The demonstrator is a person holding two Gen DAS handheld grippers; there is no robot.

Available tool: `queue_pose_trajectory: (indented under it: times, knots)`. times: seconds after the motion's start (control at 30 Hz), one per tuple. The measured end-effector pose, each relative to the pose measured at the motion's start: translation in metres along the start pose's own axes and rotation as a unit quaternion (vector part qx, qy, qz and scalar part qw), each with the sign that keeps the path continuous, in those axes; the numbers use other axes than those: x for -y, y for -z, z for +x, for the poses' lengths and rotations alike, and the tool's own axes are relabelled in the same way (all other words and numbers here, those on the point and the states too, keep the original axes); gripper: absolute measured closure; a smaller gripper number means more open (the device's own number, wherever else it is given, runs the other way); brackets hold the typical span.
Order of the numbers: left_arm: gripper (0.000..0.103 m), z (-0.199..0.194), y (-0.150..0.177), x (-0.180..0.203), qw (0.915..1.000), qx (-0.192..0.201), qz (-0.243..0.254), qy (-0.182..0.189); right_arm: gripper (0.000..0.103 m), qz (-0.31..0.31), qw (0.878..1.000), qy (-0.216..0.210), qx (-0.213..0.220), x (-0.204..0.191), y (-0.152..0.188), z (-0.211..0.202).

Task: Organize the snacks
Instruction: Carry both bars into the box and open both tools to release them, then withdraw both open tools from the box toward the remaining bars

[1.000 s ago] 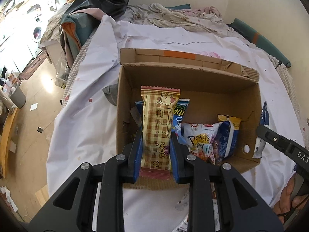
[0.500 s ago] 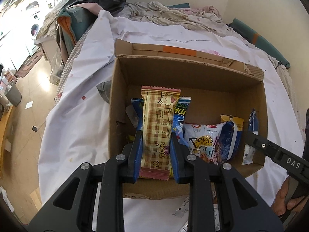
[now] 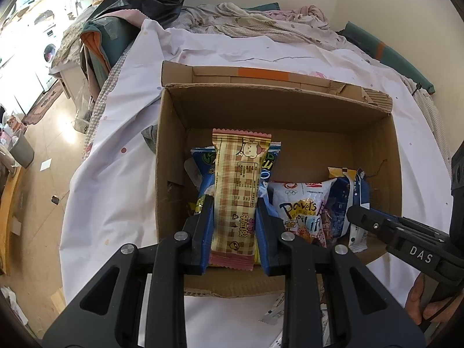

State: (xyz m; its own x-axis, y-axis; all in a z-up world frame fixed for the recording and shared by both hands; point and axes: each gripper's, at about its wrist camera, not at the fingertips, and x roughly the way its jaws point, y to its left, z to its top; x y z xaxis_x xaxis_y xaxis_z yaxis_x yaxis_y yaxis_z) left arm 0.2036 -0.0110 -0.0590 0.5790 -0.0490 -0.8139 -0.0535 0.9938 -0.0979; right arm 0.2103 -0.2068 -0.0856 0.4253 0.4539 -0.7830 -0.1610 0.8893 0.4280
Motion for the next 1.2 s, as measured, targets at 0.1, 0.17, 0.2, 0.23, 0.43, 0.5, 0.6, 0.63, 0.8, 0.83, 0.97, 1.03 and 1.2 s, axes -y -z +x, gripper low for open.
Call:
queue_pose_trajectory:
  times: [0.1,0.17,0.2,0.23,0.43,0.5,0.6,0.63,0.8,0.83,0.97,1.03,1.2]
  knots:
    - [0.079,0.001,0.0,-0.001,1.0,-0.005,-0.004,-0.001,0.08,0.002,1.0,-0.002,-0.001,0.001,0.0,0.0]
    - [0.078,0.001,0.001,0.0,1.0,-0.005,-0.005,0.001,0.08,0.003,1.0,-0.001,0.0,0.0,0.0,0.001]
    - [0.076,0.001,0.001,0.0,1.0,-0.005,-0.005,0.001,0.08,0.002,1.0,0.0,-0.001,0.0,-0.001,0.001]
    - [0.072,0.0,0.001,0.0,1.0,-0.002,-0.003,0.001,0.08,0.003,1.0,-0.002,-0.001,0.0,-0.001,0.001]
    - [0.028,-0.006,0.001,0.002,0.9999,0.011,0.005,0.0,0.079,0.007,1.0,-0.003,0.009,0.002,-0.002,-0.003]
    - [0.016,-0.011,0.001,-0.001,0.9996,0.023,-0.01,0.012,0.074,0.013,1.0,-0.006,0.016,0.003,-0.003,-0.007]
    - [0.015,-0.015,0.0,0.0,0.9993,0.033,-0.009,0.012,0.04,0.02,0.999,-0.007,0.03,0.007,-0.002,-0.013]
    - [0.015,-0.016,0.0,0.001,0.9993,0.035,-0.005,0.01,0.027,0.022,0.999,-0.006,0.035,0.008,-0.002,-0.015]
    - [0.015,-0.02,0.001,0.001,0.9989,0.046,-0.006,0.007,0.024,0.022,0.998,0.003,0.051,0.006,-0.005,-0.022]
    - [0.015,-0.021,0.002,0.001,0.9988,0.048,-0.007,0.006,0.024,0.027,0.998,0.0,0.051,0.007,-0.005,-0.023]
    - [0.015,-0.023,0.005,0.0,0.9986,0.053,-0.005,0.002,0.024,0.026,0.998,-0.005,0.059,0.003,-0.005,-0.03]
    - [0.015,-0.024,0.006,0.0,0.9985,0.054,-0.004,0.001,0.024,0.017,0.998,0.002,0.065,0.0,-0.003,-0.035]
    - [0.015,-0.032,0.01,-0.004,0.9984,0.056,-0.008,0.002,0.024,0.018,0.997,-0.002,0.069,-0.002,0.003,-0.046]
